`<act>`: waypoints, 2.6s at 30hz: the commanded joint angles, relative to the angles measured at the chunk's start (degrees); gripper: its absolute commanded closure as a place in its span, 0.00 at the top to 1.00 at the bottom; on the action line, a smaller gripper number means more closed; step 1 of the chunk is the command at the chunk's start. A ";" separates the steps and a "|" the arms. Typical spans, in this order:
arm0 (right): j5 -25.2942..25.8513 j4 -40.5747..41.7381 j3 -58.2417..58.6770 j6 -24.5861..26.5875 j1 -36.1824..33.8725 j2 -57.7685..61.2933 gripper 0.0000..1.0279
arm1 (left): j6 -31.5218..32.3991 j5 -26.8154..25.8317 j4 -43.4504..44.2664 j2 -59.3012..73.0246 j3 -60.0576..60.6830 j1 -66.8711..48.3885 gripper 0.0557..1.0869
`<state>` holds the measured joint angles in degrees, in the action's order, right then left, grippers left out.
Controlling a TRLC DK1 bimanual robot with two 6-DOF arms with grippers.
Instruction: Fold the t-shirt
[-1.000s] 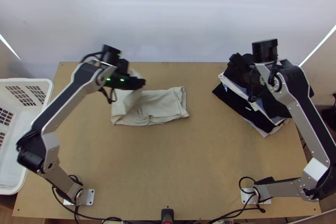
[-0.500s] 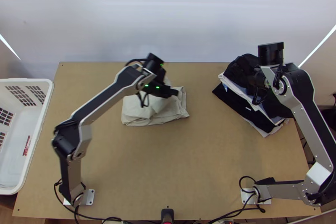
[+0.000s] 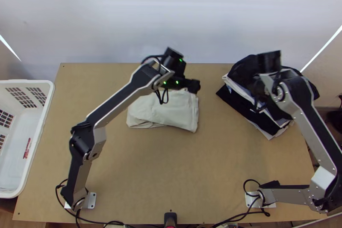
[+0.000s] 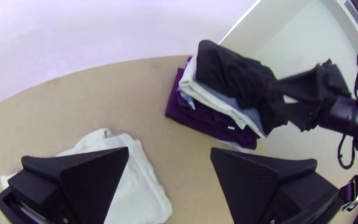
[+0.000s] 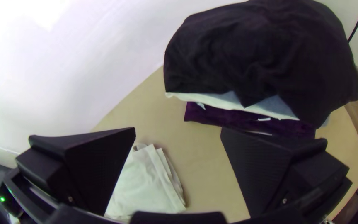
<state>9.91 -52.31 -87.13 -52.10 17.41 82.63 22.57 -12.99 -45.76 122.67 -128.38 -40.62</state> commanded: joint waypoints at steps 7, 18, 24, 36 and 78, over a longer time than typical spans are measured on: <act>-27.58 7.40 5.48 -6.44 4.74 15.19 0.90 | -0.51 -0.45 -0.12 -8.77 2.52 14.08 0.96; -42.70 21.46 16.64 7.01 2.19 23.10 0.90 | -1.91 -0.45 -3.46 -17.38 4.54 21.99 0.96; -49.90 17.69 18.40 19.93 1.05 23.37 0.91 | -3.14 -0.45 -3.81 -19.66 4.45 24.54 0.96; -49.55 20.06 17.61 33.55 -1.85 25.74 0.96 | -5.34 -0.37 -6.71 -22.13 4.45 26.73 0.96; -46.65 24.37 -4.54 15.01 8.43 22.49 0.03 | -8.68 -0.54 -11.72 -29.16 2.96 35.17 0.96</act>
<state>-36.88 -24.93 -89.89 -32.73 28.14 114.30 14.55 -13.08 -57.10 93.73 -125.38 -7.49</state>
